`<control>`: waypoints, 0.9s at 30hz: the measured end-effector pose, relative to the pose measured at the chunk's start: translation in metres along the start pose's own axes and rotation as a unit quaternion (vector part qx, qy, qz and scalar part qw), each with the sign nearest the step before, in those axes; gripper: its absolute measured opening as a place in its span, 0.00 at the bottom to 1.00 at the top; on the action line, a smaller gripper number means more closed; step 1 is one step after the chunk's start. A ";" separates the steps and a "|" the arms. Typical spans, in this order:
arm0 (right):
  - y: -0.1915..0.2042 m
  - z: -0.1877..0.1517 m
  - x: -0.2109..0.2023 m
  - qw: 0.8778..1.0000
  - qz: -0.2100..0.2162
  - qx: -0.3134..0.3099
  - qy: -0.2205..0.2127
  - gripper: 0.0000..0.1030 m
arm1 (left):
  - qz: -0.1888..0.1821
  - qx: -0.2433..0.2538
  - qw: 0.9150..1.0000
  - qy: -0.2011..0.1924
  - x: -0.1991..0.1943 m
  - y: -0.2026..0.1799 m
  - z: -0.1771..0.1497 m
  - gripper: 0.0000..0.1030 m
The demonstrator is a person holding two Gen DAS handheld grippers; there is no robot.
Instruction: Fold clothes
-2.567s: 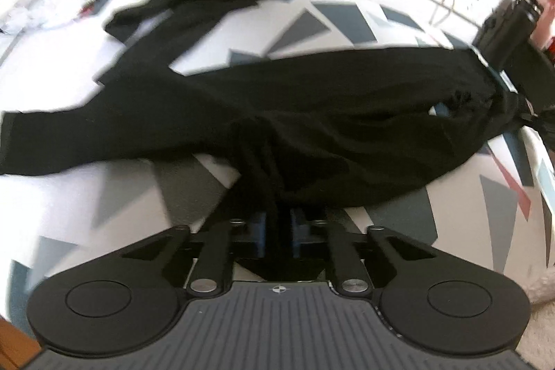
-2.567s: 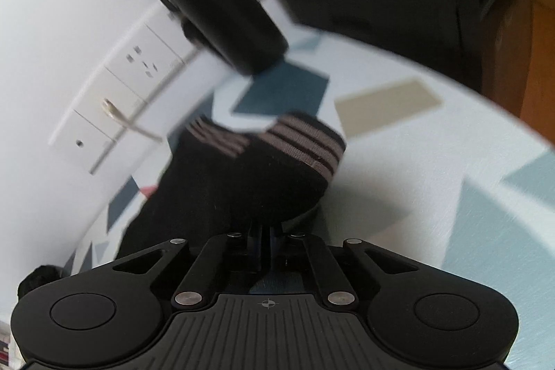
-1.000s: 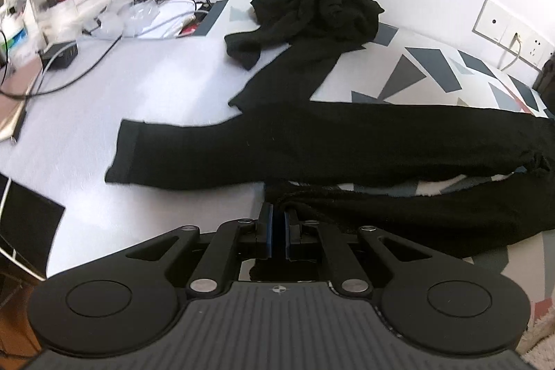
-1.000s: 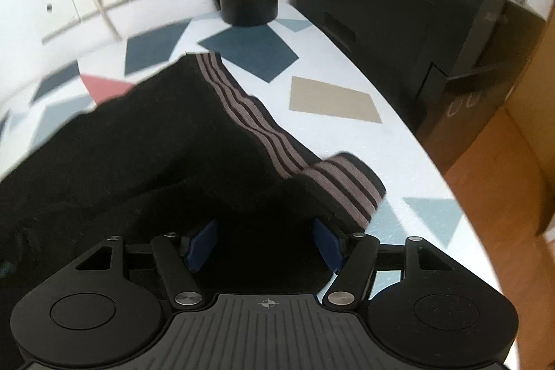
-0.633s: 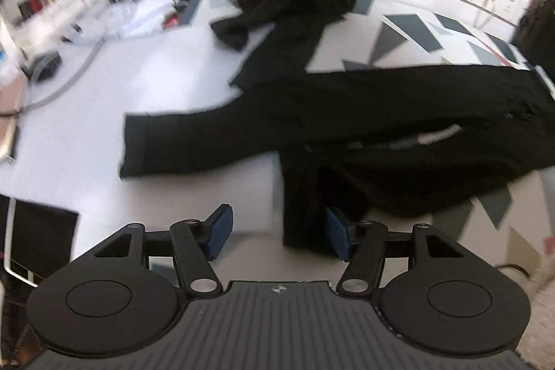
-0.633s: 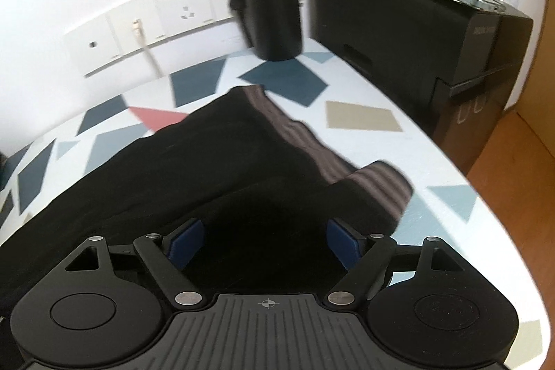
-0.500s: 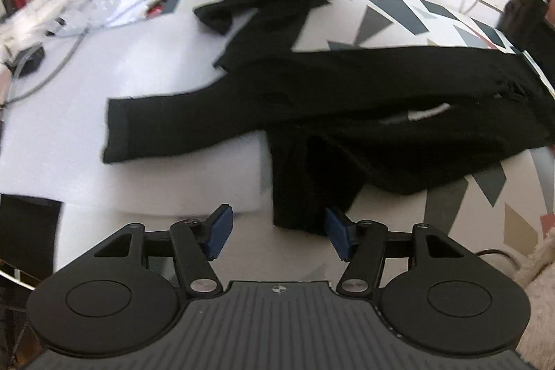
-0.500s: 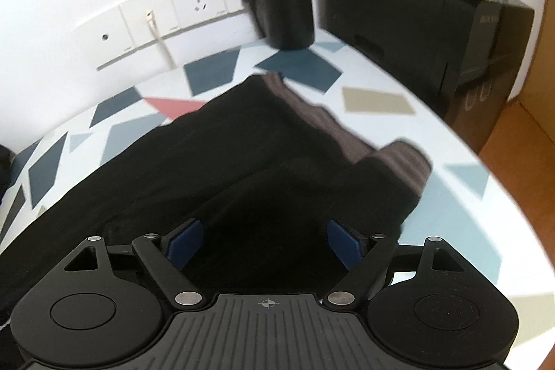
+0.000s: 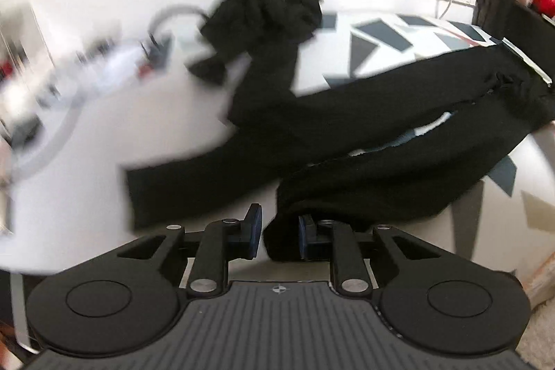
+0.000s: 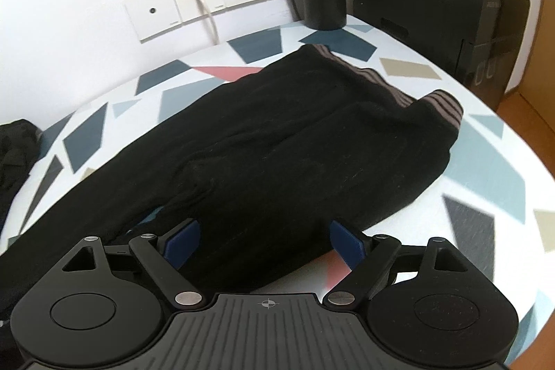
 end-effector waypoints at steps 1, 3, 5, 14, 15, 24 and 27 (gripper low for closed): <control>0.005 -0.004 0.000 1.000 0.002 0.000 0.000 0.79 | 0.017 0.000 1.000 -0.016 -0.008 0.012 0.003 0.21; 0.015 -0.011 0.001 1.000 0.005 -0.001 0.002 0.79 | 0.054 0.001 0.998 -0.043 -0.022 0.036 0.008 0.24; 0.025 -0.018 0.002 1.000 0.008 -0.002 0.003 0.79 | 0.080 -0.005 0.995 -0.053 -0.029 0.057 0.007 0.32; 0.057 -0.042 0.004 1.000 0.008 -0.019 0.021 0.80 | -0.006 -0.064 0.998 0.025 -0.010 0.076 -0.042 0.69; 0.059 -0.041 0.004 1.000 0.007 -0.020 0.022 0.80 | -0.019 -0.063 0.997 0.034 -0.007 0.071 -0.048 0.69; 0.072 -0.040 0.005 0.999 0.003 -0.030 0.024 0.86 | -0.047 -0.001 0.997 0.062 0.004 0.039 -0.072 0.40; 0.075 -0.042 0.006 0.999 0.005 -0.031 0.026 0.86 | -0.020 0.002 0.998 0.051 0.004 0.050 -0.067 0.13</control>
Point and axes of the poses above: each gripper's, at about its wrist camera, not at the fingertips, and x roughly the way its jaws point, y to its left, z to its top, the point moved 8 cm from there along x, roughly the way its jaws point, and after that the axes turned 15 degrees about z, right-handed, at the moved point
